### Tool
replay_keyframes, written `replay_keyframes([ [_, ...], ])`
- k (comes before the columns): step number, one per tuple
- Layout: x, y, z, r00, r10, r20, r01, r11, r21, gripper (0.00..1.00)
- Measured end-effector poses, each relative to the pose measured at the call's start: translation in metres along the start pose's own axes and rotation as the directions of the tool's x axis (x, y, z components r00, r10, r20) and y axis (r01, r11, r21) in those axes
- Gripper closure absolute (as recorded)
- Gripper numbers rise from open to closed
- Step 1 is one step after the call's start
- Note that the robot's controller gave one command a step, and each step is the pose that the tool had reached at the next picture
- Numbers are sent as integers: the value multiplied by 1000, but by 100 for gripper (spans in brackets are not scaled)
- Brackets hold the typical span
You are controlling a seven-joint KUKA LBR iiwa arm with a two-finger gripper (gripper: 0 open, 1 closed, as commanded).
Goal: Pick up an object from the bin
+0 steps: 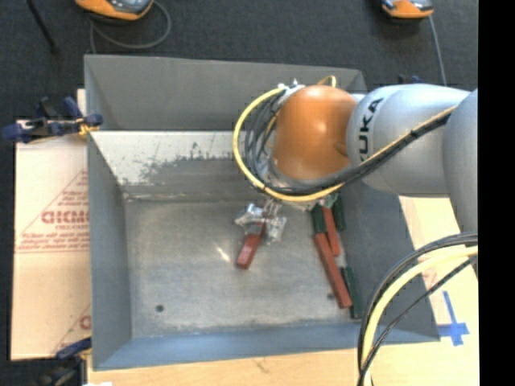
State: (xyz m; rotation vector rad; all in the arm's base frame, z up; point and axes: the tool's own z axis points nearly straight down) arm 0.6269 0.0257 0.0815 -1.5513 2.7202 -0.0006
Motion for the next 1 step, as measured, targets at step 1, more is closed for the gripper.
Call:
replay_keyframes([
  [1,-1,-4,-91,1000,6,-2,-6,1000,6,100],
])
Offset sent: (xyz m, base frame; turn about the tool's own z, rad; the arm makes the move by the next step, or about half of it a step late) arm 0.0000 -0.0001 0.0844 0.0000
